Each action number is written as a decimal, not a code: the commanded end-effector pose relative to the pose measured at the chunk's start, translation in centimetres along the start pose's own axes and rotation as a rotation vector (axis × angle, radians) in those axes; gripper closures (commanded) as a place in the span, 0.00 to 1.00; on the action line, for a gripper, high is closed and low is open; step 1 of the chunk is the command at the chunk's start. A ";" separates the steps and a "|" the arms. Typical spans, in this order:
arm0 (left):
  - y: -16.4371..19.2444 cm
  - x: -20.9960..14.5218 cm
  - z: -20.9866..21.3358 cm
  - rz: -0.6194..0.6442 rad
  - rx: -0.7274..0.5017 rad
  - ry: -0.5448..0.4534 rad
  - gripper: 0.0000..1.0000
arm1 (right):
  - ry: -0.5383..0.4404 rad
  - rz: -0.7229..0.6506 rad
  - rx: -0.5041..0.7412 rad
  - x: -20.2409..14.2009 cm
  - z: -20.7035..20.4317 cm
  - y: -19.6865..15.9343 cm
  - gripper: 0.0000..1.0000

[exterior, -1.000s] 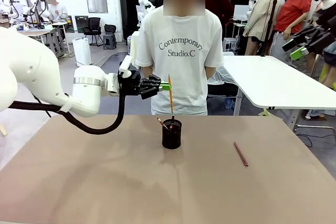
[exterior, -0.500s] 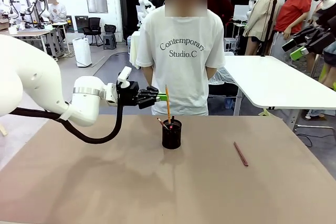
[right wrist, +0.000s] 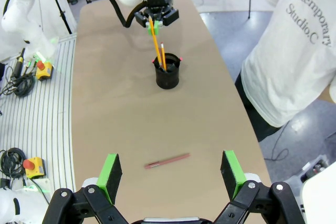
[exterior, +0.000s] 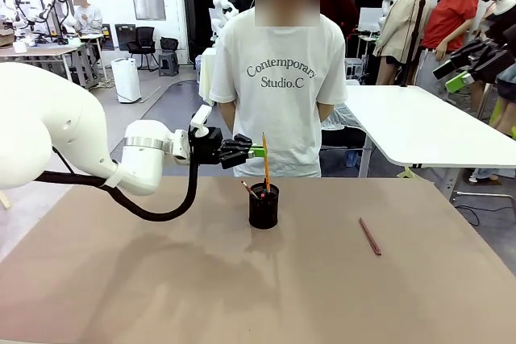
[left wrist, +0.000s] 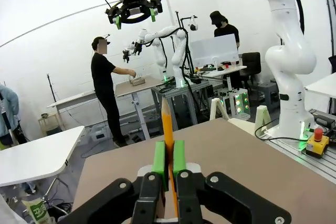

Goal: Place the pens into the pen holder.
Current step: Pick up a writing instrument from the table and place it into the Pen holder.

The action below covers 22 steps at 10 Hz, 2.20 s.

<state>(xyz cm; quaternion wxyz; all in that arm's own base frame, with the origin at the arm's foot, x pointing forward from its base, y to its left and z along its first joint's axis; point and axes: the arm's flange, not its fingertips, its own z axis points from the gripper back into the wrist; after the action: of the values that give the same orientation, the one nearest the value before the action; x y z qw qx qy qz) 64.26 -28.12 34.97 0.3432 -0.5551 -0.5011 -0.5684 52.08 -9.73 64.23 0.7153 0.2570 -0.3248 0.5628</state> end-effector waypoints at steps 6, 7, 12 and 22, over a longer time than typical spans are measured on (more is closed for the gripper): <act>1.0 0.0 0.3 0.010 -0.037 -0.016 0.04 | -0.005 0.003 0.001 0.1 0.0 0.2 0.00; 0.8 0.2 0.3 0.007 -0.039 -0.016 0.00 | -0.005 0.003 0.001 0.1 0.0 0.2 0.00; 0.2 1.0 0.0 0.013 -0.042 0.001 0.00 | -0.005 0.003 0.001 0.1 0.0 0.2 0.00; -2.4 5.2 2.9 0.073 -0.029 0.256 0.00 | -0.005 0.003 0.001 0.1 0.0 0.2 0.00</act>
<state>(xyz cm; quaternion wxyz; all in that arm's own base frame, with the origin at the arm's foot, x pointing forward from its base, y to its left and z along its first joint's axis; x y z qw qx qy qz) 64.84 -25.48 37.46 0.3779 -0.5244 -0.4485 -0.6173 52.08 -9.73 64.22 0.7154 0.2570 -0.3248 0.5628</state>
